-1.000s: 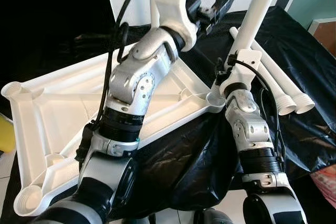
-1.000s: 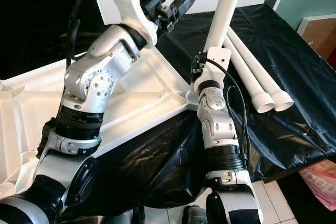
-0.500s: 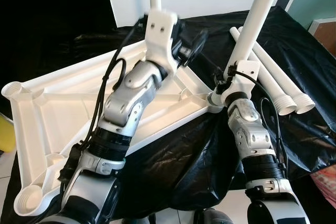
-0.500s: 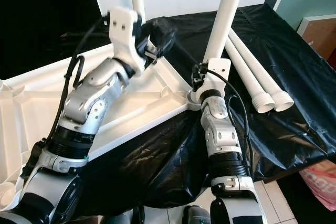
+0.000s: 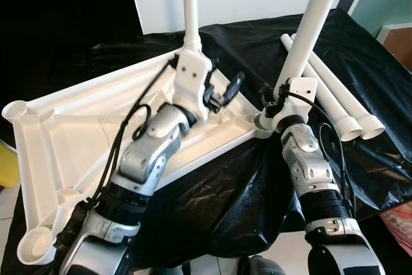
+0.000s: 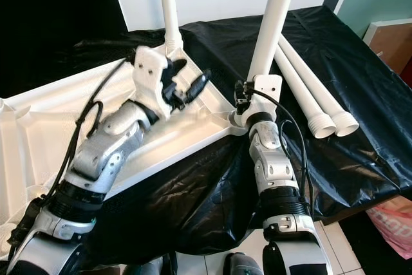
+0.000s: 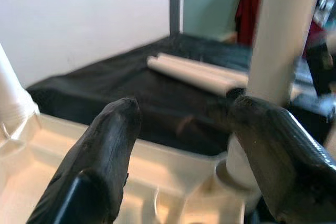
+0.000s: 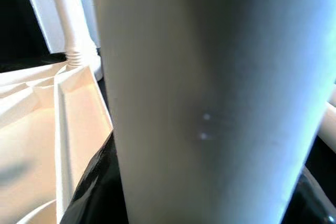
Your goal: Building children table
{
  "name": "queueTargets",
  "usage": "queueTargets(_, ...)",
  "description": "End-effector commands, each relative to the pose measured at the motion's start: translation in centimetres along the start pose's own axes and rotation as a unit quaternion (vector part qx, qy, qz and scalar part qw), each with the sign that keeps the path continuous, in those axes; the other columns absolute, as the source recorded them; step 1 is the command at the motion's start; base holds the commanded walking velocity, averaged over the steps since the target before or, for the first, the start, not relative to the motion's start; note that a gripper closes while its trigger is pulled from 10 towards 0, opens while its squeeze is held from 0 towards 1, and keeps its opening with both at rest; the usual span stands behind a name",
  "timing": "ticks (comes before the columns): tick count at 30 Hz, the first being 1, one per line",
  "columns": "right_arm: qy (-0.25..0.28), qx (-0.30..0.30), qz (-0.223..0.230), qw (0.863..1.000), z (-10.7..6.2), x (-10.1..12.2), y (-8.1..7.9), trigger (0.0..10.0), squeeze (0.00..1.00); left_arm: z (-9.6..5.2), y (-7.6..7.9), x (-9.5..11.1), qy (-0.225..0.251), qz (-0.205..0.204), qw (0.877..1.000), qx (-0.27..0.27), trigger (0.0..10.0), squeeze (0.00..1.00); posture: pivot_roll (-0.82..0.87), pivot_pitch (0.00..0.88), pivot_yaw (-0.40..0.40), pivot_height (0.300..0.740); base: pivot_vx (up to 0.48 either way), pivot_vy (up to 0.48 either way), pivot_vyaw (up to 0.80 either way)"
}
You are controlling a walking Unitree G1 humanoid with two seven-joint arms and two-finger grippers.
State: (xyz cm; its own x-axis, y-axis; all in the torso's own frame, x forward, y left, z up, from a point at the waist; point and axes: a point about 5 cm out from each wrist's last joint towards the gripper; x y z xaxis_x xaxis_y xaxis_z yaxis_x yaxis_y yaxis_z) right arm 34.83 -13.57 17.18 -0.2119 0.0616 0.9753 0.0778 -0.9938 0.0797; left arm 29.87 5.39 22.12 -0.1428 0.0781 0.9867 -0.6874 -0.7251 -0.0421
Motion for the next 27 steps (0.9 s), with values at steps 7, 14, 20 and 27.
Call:
queueTargets(7,-0.048,0.045,-0.012,0.998,-0.8,-2.8,-1.0,10.0,0.00,-1.2,3.1,-1.1,-0.041,-0.005,0.979,-0.200,10.0,0.00,-0.01,0.099,0.015,0.740,0.000,0.000,0.00)
queueTargets(14,-0.048,0.056,-0.021,0.997,-0.8,-3.0,-1.2,10.0,0.00,-1.4,3.2,-1.2,-0.045,-0.010,0.978,-0.204,10.0,0.00,-0.01,0.100,0.019,0.740,0.000,0.000,0.00)
queueTargets(20,-0.057,0.075,-0.036,0.995,-0.8,-3.7,-1.2,10.0,0.00,-2.1,3.6,-1.5,-0.054,-0.012,0.976,-0.213,10.0,0.00,0.00,0.106,0.011,0.740,0.000,0.000,0.00)
queueTargets(27,-0.069,0.065,-0.031,0.995,-0.3,-4.4,-0.3,10.0,0.00,-2.3,3.8,-1.3,-0.055,-0.014,0.975,-0.215,10.0,0.00,0.00,0.114,0.014,0.740,0.000,0.000,0.00)
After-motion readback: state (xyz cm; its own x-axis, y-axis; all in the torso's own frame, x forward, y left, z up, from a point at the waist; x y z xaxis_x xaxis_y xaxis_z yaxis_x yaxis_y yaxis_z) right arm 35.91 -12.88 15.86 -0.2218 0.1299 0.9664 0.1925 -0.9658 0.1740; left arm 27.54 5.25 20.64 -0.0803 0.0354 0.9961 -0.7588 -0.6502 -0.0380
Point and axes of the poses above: a point about 5 cm out from each wrist's last joint towards the gripper, its own z axis pointing out of the wrist towards the gripper, its own x axis along the axis of the wrist's last joint, y = z × x, and after that the axes turned 5 degrees about -z, right-handed
